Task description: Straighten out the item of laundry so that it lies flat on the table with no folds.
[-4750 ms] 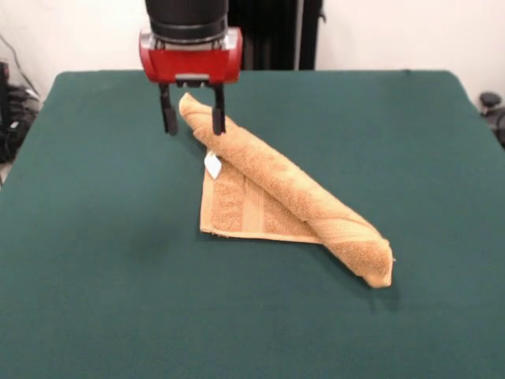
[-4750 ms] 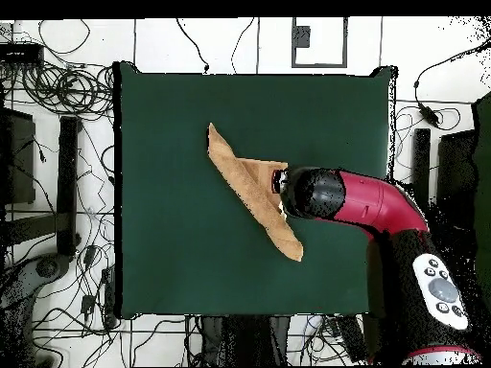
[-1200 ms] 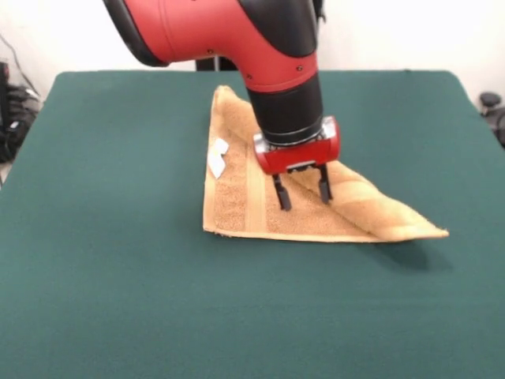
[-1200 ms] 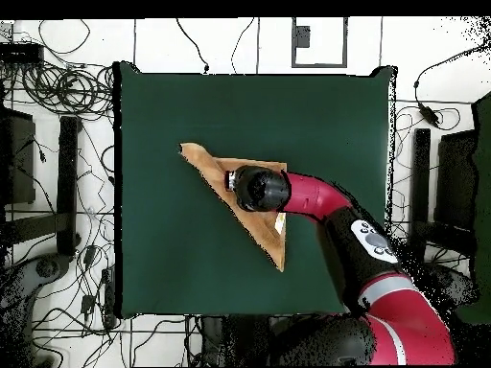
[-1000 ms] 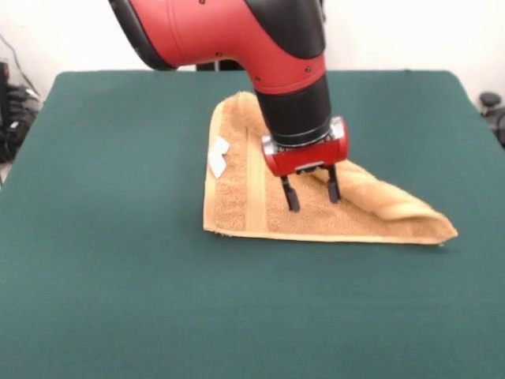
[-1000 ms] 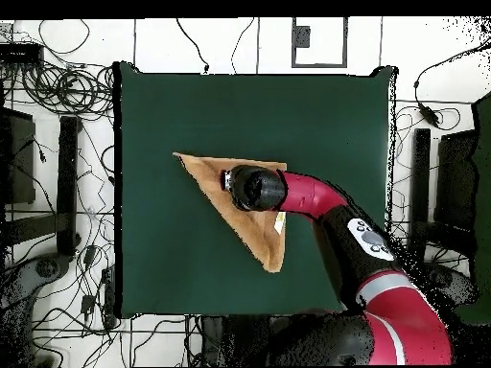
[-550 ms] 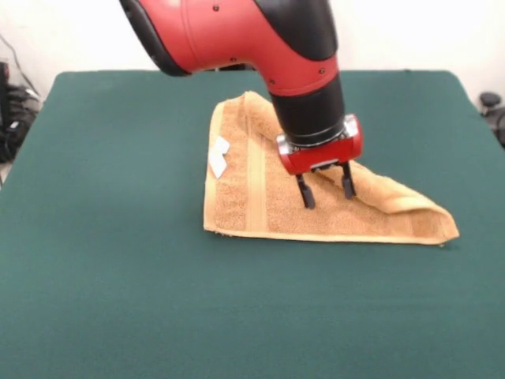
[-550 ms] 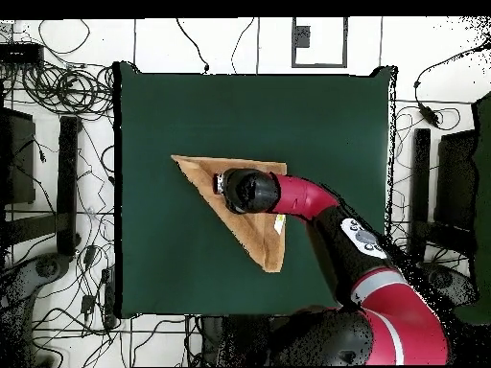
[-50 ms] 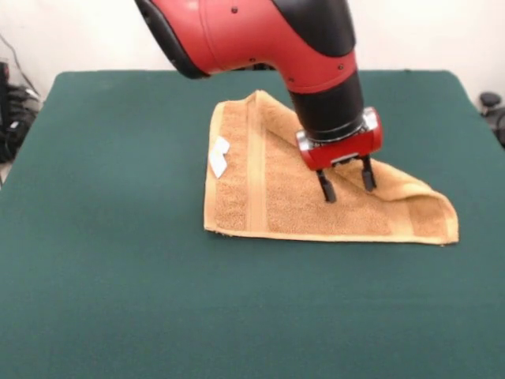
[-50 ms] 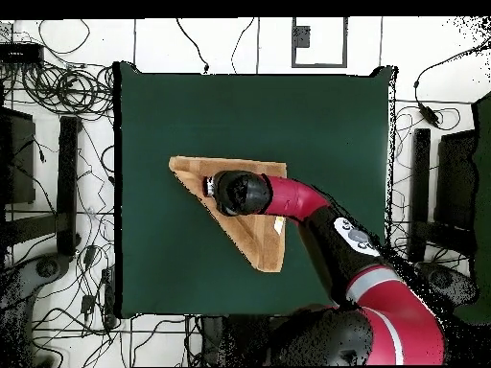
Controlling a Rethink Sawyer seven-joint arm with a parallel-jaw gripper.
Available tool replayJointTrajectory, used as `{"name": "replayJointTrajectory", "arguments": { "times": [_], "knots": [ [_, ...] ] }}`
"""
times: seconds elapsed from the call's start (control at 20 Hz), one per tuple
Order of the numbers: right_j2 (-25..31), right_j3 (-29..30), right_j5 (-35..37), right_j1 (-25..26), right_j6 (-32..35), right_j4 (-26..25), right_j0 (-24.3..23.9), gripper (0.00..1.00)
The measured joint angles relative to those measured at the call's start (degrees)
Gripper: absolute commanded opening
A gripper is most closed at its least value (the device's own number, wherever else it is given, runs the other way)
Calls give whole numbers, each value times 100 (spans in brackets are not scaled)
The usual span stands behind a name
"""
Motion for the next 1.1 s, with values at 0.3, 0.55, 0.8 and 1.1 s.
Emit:
{"name": "replayJointTrajectory", "arguments": {
  "times": [0.3,0.55,0.8,1.1],
  "knots": [
    [90,116,103,1,0,121,-17,100],
    [169,265,262,-6,0,311,-39,100],
    [293,421,461,-4,0,487,-43,100],
    [309,480,538,4,0,539,-45,100]
  ]
}}
